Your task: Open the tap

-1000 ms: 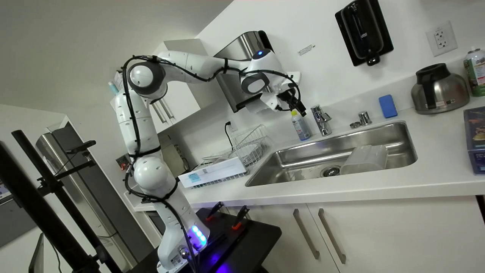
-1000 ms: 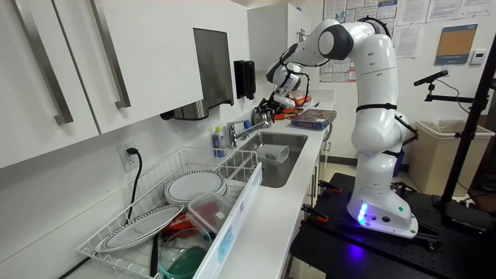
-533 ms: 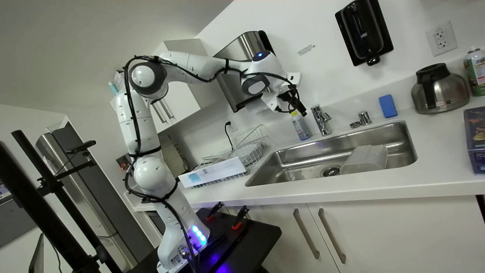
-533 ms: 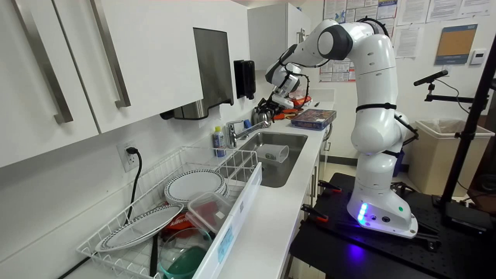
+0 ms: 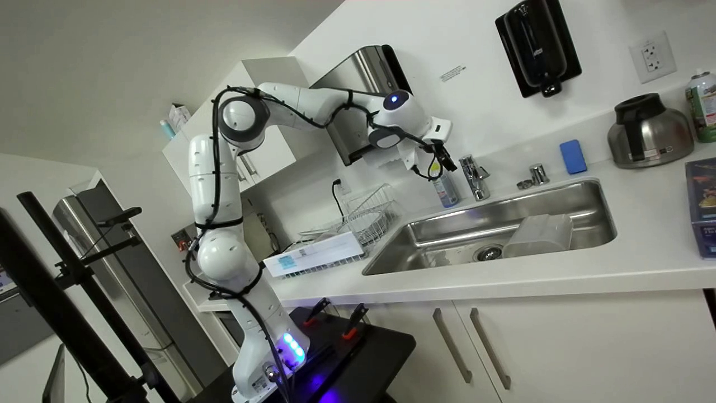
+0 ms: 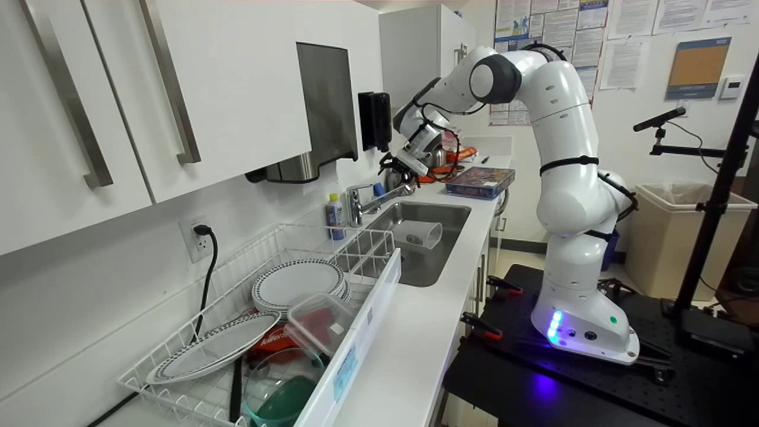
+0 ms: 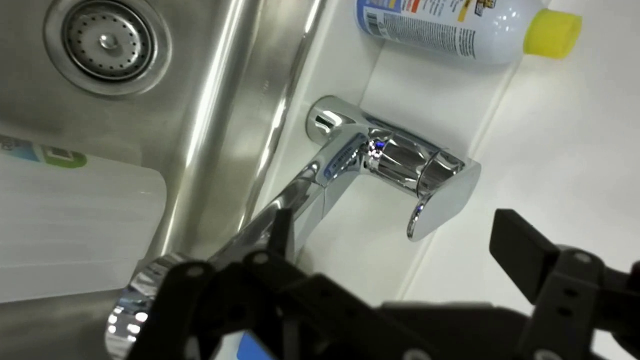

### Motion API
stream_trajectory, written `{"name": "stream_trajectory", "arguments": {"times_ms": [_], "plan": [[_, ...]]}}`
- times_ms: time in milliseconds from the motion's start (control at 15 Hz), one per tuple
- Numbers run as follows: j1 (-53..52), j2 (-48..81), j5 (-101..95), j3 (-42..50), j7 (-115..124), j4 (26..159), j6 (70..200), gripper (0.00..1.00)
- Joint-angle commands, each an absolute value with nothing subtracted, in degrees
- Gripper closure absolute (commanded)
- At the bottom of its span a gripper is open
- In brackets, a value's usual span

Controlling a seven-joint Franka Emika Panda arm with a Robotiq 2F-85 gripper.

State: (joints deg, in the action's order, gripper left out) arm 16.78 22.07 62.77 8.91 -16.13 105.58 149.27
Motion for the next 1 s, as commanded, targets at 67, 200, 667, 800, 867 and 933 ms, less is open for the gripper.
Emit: {"name": "stream_trajectory", "arguments": {"times_ms": [67, 200, 667, 800, 867, 933], "plan": [[18.91, 28.16, 65.82, 8.32, -12.31, 96.98, 147.7, 0.0], [19.64, 30.18, 64.85, 8.22, -10.68, 94.31, 145.87, 0.0], [22.72, 36.53, 67.76, 6.36, -8.23, 84.94, 137.34, 0.0], [22.43, 38.22, 67.21, 6.55, -6.58, 82.86, 136.46, 0.0], [22.27, 39.08, 67.02, 6.49, -5.94, 81.86, 136.27, 0.0], [22.24, 39.94, 67.13, 6.26, -5.55, 80.87, 136.09, 0.0]]}}
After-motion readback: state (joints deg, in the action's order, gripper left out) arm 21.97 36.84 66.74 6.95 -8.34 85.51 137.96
